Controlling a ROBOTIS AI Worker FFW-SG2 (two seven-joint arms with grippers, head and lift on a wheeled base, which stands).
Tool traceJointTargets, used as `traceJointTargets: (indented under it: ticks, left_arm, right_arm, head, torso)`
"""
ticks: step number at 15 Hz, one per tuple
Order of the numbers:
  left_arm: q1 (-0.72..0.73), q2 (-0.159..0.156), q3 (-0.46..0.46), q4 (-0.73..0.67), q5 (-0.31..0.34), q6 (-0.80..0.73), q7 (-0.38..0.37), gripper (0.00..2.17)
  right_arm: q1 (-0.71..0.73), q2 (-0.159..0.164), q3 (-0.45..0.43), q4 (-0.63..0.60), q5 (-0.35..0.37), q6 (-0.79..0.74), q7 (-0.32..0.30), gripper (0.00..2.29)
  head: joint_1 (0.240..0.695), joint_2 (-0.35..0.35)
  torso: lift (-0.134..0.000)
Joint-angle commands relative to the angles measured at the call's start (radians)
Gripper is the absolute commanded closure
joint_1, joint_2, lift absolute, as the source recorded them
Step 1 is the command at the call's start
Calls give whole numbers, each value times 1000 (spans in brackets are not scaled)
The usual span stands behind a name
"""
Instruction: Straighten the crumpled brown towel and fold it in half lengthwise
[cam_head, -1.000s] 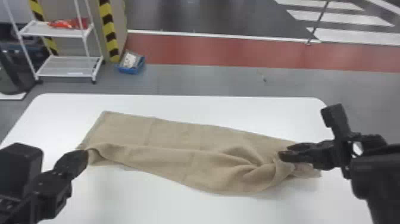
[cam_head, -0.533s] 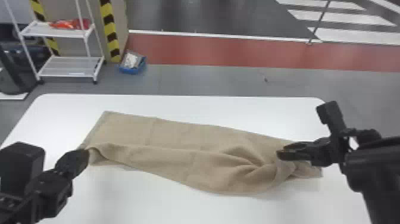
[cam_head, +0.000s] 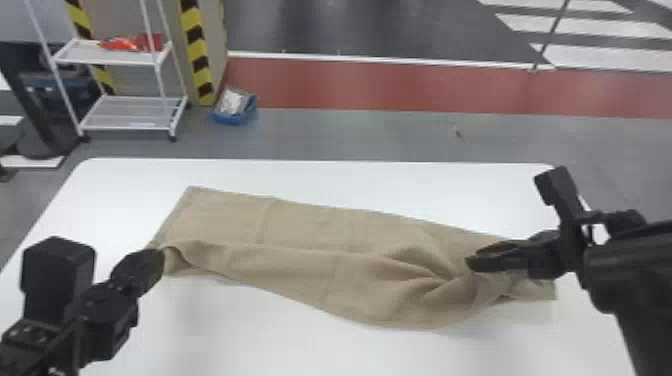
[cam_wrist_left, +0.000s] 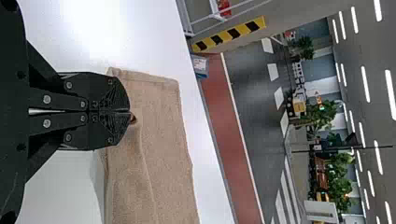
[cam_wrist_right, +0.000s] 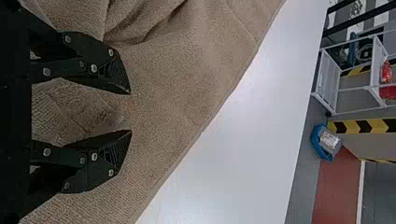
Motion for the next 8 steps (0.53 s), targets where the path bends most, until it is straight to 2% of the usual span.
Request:
traceJointTargets:
  ticks: [1,4,8]
  left_arm:
    - [-3,-1,-5,3,-3,0,0,1420]
    - [-5,-1,-5,4,-3,0,0,1416]
    - [-5,-1,-5,3,-5,0,0,1416]
  right_arm:
    - [2,-10,0,0,2,6,13,704]
    - [4,-25,-1,16,5,6,17,704]
    - [2,-28,0,29,14,6,17,704]
  head:
    - [695,-83]
    - [695,-89]
    - [695,-103]
  torso:
    - [-124]
    - [-124]
    - [-124]
